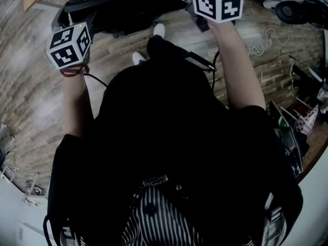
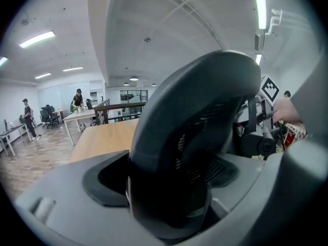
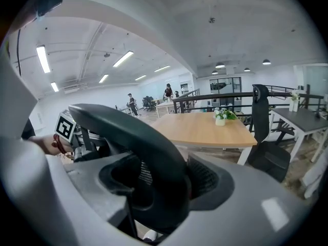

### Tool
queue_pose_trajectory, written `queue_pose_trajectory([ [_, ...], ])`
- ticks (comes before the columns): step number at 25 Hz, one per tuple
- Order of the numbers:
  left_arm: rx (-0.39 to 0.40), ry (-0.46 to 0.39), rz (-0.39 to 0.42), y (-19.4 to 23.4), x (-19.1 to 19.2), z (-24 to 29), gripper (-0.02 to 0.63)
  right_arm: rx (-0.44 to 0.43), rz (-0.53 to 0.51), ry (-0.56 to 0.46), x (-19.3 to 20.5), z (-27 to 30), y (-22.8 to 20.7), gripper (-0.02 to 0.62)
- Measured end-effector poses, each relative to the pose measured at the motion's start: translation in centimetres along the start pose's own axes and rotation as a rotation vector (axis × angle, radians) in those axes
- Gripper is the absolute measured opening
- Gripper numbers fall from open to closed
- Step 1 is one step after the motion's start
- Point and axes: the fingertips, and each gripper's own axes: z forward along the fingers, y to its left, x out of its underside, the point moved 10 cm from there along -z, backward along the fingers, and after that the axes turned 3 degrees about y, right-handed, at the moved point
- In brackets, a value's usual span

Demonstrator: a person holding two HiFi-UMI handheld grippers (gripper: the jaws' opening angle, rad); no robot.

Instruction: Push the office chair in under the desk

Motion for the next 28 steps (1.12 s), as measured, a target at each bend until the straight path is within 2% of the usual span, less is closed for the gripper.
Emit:
queue_pose_trajectory([
  [7, -0.023, -0.013, -0.008, 1.2, -0.9, 2.3, 0.428, -0.021, -0.028, 0.015, -1.8, 2.2, -2.0, 0.287],
  [17, -0.051, -0.025, -0.036, 1.5, -1.5, 2.9, 0.43, -0.068, -0.061, 0.003, -2.7, 3.1, -3.1, 0.279],
  [28, -0.107, -0.034, -0.043, 4.5, -4.6, 9.2, 0.43, -0.098, -0.107, 0.033, -7.4, 8.8, -8.4, 0.276],
])
